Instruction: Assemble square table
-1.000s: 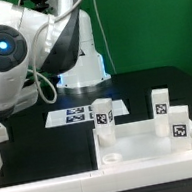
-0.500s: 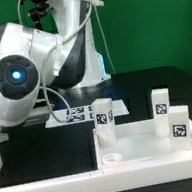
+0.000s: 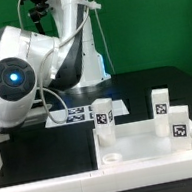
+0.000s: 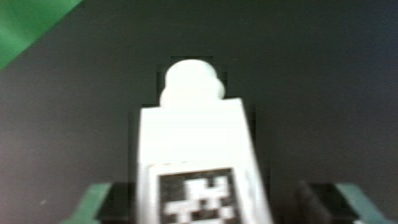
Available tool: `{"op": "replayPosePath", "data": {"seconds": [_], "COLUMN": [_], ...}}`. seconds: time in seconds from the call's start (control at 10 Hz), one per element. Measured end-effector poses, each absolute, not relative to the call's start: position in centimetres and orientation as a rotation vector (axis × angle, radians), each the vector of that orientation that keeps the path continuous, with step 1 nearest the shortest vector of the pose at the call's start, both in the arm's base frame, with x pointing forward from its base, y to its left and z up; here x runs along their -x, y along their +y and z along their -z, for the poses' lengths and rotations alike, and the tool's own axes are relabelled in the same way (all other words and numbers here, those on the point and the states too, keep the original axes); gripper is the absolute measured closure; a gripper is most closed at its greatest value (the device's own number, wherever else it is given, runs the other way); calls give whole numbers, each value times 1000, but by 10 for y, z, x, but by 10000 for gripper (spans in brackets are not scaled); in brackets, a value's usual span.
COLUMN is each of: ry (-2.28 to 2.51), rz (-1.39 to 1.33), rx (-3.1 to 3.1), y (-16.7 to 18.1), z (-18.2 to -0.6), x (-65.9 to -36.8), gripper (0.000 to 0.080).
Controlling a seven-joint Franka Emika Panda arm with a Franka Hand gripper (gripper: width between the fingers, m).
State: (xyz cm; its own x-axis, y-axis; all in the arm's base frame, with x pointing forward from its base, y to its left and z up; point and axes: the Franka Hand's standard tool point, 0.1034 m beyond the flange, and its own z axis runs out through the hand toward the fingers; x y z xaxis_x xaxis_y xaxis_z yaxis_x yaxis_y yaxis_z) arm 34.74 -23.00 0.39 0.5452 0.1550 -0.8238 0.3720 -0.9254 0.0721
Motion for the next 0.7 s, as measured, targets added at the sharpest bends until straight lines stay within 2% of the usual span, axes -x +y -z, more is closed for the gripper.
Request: {"op": "replayPosePath", "data": {"seconds": [0.1, 0.2, 0.7], "ry": [442, 442, 442], "rz": [1321, 1322, 1322], "rx": [-2545, -2544, -2544], "y": [-230, -230, -230], "z": [-4, -4, -4], "x": [-347, -347, -347], "gripper": [458, 519, 519]}}
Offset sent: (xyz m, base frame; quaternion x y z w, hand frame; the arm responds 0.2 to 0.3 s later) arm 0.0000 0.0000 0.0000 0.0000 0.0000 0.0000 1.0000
